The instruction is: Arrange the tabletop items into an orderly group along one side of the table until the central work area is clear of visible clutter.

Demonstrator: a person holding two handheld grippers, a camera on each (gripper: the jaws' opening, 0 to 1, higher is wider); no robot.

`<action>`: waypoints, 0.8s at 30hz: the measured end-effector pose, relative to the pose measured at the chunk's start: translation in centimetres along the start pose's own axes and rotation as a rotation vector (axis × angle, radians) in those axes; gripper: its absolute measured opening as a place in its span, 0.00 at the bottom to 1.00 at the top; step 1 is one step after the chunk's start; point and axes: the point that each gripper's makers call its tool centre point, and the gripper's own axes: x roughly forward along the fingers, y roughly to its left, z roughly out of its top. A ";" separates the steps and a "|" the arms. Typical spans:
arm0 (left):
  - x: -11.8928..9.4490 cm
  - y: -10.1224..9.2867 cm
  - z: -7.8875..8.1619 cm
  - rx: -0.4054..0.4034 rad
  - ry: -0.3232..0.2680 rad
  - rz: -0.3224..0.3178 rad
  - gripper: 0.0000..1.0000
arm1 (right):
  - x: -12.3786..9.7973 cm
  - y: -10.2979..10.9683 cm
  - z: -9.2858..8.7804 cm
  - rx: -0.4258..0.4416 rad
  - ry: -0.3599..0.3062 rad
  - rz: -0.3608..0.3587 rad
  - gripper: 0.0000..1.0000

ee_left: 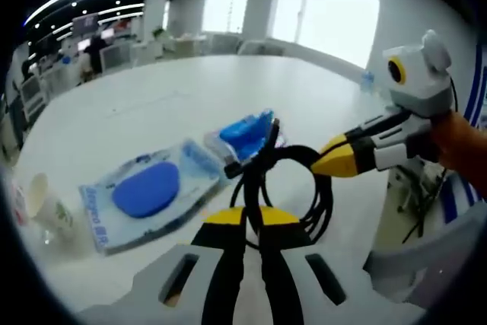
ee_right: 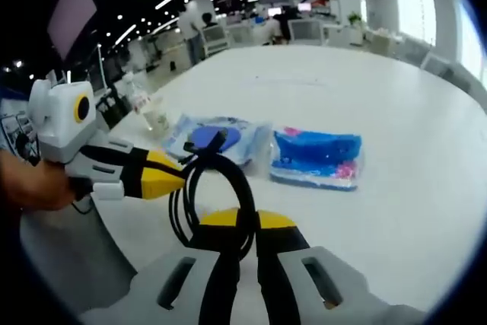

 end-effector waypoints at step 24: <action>3.3 0.2 -2.5 0.024 0.113 -0.013 0.03 | 2.4 -1.5 -3.4 0.063 0.086 0.002 0.07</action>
